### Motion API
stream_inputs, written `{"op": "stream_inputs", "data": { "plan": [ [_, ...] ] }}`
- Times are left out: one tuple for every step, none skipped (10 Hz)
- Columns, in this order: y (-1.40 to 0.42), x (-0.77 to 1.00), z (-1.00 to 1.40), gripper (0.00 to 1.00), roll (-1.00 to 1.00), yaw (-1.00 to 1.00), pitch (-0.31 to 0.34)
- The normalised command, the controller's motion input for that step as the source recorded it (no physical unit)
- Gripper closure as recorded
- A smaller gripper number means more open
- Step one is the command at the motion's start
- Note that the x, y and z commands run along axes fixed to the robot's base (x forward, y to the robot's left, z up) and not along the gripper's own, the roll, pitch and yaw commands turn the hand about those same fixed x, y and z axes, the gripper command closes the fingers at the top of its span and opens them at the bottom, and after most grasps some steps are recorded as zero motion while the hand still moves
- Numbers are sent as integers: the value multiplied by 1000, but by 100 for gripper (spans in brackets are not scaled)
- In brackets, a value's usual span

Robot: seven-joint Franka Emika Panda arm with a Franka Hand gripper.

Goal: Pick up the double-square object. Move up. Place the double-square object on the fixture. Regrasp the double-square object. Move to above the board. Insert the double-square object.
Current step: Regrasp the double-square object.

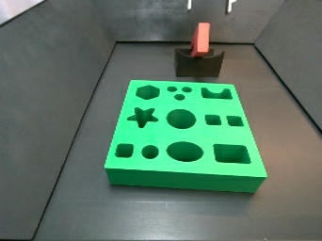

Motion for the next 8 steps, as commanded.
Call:
{"op": "stream_inputs", "data": {
  "plan": [
    [-1000, -57, 752, 0, 1000, 38, 36],
    [-1000, -60, 679, 0, 1000, 37, 34],
    [-1000, -66, 540, 0, 1000, 37, 31],
    [-896, -63, 399, 0, 1000, 37, 30],
    [-639, -44, 190, 0, 1000, 37, 26],
    [-433, -38, 114, 0, 1000, 37, 23],
    [-149, -34, 50, 0, 1000, 38, 18],
    [-46, -39, 36, 0, 1000, 38, 16]
  ]
}}
